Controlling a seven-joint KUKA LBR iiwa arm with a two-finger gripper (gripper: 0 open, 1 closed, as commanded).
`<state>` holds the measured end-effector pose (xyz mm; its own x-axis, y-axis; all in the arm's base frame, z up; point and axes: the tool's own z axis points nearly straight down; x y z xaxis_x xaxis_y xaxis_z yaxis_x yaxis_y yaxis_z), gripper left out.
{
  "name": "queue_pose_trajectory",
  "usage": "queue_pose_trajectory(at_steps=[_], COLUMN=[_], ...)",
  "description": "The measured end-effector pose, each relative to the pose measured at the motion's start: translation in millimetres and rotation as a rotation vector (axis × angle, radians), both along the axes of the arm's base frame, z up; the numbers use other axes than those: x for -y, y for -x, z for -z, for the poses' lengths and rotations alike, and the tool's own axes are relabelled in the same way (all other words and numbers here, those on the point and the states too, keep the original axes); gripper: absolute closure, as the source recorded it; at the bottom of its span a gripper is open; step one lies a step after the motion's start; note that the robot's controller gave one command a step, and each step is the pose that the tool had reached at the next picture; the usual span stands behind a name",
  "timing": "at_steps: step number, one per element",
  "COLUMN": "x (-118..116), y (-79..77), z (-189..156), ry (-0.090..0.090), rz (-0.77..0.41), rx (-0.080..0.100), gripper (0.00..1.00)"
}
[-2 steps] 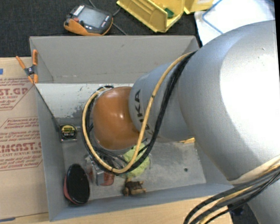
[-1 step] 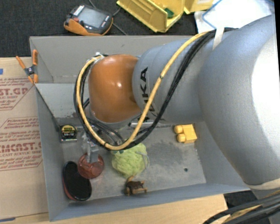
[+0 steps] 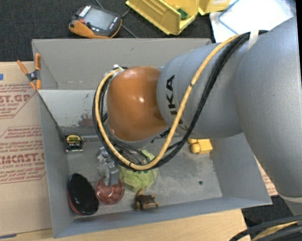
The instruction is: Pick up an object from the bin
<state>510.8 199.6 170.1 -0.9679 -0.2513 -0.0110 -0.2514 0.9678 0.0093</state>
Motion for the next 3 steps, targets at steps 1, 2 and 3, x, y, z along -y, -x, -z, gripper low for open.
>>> queue_pose_trajectory(at_steps=[1,2,3], x=[0,-6,5], y=[0.0,4.7,26.6], z=[0,57,60], ry=[0.000,0.001,0.000], rz=[0.000,-0.338,-0.310], rx=[0.000,0.007,0.005], gripper=[1.00,1.00,1.00])
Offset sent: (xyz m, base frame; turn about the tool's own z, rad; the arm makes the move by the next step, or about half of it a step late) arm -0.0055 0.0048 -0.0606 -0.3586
